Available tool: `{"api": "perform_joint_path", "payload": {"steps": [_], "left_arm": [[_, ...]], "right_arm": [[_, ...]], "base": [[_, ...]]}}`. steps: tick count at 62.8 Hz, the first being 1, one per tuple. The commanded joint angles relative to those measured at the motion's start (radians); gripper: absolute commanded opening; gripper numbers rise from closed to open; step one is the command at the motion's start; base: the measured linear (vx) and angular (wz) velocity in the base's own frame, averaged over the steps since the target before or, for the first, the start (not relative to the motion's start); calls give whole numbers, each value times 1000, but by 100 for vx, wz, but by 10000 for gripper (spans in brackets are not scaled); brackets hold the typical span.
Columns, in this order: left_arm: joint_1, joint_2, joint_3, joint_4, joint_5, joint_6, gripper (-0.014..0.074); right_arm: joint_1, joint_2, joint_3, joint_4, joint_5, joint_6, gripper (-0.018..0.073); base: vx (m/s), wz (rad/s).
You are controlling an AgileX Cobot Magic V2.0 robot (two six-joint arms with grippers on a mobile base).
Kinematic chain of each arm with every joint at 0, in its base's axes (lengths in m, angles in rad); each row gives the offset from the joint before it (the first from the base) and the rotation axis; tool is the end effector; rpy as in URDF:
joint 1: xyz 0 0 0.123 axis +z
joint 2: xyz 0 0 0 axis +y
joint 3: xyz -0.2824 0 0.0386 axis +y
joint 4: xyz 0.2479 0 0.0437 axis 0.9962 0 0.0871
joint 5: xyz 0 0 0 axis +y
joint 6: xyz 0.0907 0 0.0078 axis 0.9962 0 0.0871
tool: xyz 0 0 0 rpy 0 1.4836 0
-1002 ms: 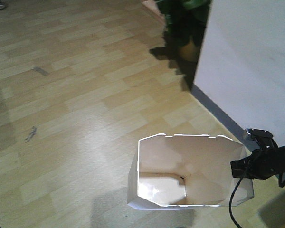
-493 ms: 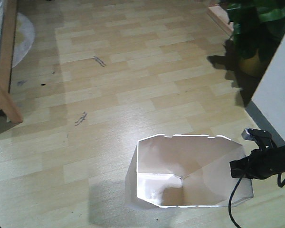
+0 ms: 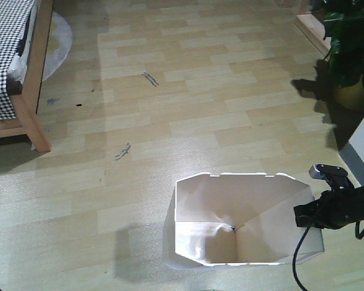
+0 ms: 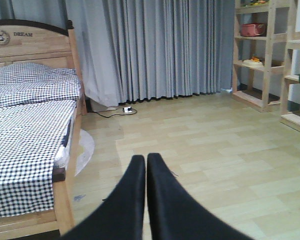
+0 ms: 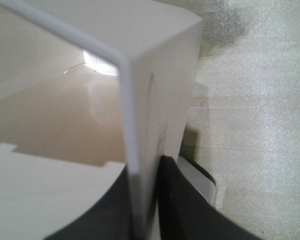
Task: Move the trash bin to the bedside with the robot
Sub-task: 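Drive the base away from the desk toward the bed, holding the bin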
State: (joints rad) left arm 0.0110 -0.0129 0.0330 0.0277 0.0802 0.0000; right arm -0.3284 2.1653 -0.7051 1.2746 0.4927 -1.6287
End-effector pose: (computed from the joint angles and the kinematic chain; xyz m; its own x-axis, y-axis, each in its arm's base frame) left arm 0.0569 0.0008 0.1953 -0.0134 0.0275 -0.9995 -0.0129 0.9995 0.0276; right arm 0.2635 -0.0462 0.0127 -0.9770 -0.0265 -0.2115 -0.1116 0.9090 0.4017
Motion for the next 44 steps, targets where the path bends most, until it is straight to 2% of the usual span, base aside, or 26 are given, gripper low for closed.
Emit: {"api": "perform_joint_path", "payload": {"steps": [1, 44], "left_arm": [[-6, -15, 12, -9, -74, -14, -6], [-6, -15, 12, -9, -74, -14, -6]], "right_arm": [[-2, -64, -10, 45, 207, 1, -2], [-2, -64, -10, 45, 207, 1, -2]], "base": [[9, 13], [15, 6]]}}
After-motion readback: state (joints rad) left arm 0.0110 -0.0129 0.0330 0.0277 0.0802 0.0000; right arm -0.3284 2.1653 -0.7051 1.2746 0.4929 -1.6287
